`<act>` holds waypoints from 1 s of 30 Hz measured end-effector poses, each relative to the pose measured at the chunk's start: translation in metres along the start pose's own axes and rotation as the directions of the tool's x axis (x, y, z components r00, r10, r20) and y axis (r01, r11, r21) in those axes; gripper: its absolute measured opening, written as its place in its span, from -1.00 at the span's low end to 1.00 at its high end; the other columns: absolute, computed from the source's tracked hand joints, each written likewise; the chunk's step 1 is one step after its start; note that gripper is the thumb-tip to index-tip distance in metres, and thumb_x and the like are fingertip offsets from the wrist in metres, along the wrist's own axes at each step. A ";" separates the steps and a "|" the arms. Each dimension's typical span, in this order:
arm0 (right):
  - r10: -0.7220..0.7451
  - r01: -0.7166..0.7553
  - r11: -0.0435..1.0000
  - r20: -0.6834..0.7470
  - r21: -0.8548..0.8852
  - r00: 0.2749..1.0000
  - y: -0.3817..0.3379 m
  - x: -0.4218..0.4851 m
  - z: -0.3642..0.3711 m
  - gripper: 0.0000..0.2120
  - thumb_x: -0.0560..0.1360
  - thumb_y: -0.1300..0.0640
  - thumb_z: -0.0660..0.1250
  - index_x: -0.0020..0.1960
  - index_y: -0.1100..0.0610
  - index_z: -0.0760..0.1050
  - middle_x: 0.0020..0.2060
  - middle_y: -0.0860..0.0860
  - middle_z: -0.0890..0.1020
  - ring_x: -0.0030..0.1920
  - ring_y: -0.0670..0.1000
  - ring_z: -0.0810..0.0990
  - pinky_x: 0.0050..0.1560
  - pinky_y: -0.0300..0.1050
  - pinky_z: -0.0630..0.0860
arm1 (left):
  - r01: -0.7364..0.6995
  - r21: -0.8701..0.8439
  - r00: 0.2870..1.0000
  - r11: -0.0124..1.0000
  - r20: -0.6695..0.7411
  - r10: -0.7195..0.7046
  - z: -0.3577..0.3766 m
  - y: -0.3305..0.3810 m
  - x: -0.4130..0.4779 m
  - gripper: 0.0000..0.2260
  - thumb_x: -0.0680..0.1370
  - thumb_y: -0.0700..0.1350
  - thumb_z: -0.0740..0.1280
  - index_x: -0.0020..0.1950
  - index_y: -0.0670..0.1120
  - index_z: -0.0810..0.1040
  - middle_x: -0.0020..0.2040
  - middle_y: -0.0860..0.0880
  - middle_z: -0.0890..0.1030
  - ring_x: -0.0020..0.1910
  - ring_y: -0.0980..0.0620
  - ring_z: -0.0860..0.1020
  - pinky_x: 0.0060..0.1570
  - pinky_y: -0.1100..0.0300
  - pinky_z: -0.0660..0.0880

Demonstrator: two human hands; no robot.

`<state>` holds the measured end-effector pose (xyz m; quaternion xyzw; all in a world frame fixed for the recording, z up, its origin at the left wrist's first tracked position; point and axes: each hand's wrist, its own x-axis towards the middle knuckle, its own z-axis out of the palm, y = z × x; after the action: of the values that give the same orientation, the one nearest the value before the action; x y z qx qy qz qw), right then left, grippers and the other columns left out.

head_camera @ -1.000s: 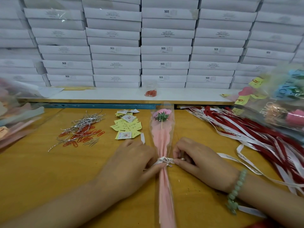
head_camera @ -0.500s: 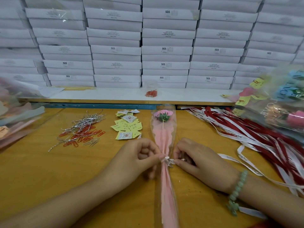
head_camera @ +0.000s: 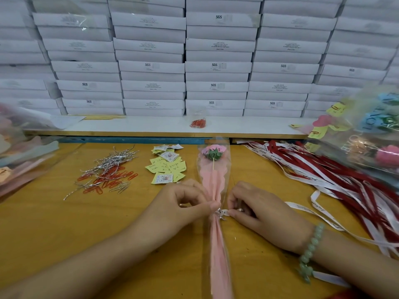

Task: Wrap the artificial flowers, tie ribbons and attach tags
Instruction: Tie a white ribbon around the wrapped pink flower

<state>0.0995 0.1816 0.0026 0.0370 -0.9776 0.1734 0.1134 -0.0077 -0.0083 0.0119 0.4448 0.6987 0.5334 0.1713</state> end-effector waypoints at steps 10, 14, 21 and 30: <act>0.013 -0.013 1.000 -0.021 0.011 1.000 -0.001 -0.001 0.000 -0.90 0.56 0.01 0.29 -0.11 -0.11 0.39 -0.18 -0.21 0.41 -0.19 -0.18 0.43 -0.20 -0.32 0.35 | -0.018 -0.239 0.999 0.971 0.037 0.027 0.007 -0.006 -0.003 -0.85 0.47 -0.03 0.39 -0.07 -0.02 0.73 -0.17 0.04 0.71 -0.23 0.31 0.58 -0.27 0.52 0.40; 0.030 -0.029 0.999 -0.042 0.029 0.999 -0.003 -0.001 0.000 -0.90 0.57 0.00 0.27 -0.12 -0.09 0.38 -0.32 -0.21 0.41 -0.22 -0.20 0.44 -0.23 -0.35 0.33 | 0.008 -0.294 1.000 0.956 -0.004 -0.010 0.007 -0.011 -0.001 -0.82 0.48 -0.06 0.36 0.00 0.02 0.72 -0.22 0.02 0.69 -0.25 0.23 0.57 -0.24 0.45 0.44; 0.023 -0.002 0.973 -0.087 0.229 0.996 -0.010 -0.003 -0.004 -0.87 0.54 0.12 0.35 -0.07 0.00 0.39 -0.34 -0.11 0.51 -0.32 -0.09 0.48 -0.29 -0.32 0.37 | 0.049 -0.285 0.999 0.957 -0.002 -0.052 0.007 -0.013 0.002 -0.82 0.55 -0.16 0.31 0.03 -0.05 0.71 -0.27 -0.01 0.67 -0.35 0.18 0.53 -0.32 0.38 0.45; 0.195 -0.078 0.297 0.019 0.952 0.981 -0.027 -0.001 -0.004 -0.78 0.48 0.06 0.28 -0.08 0.23 0.44 -0.28 0.17 0.67 -0.32 0.00 0.67 -0.51 -0.27 0.45 | 0.076 -0.102 0.995 0.992 0.073 -0.069 0.011 -0.012 0.003 -0.78 0.61 -0.28 0.24 -0.04 -0.06 0.64 -0.35 0.10 0.60 -0.39 0.22 0.53 -0.46 0.40 0.34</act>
<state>0.1044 0.1579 0.0144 0.0046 -0.6816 0.7244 0.1037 -0.0070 0.0006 -0.0026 0.4276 0.6792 0.5471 0.2377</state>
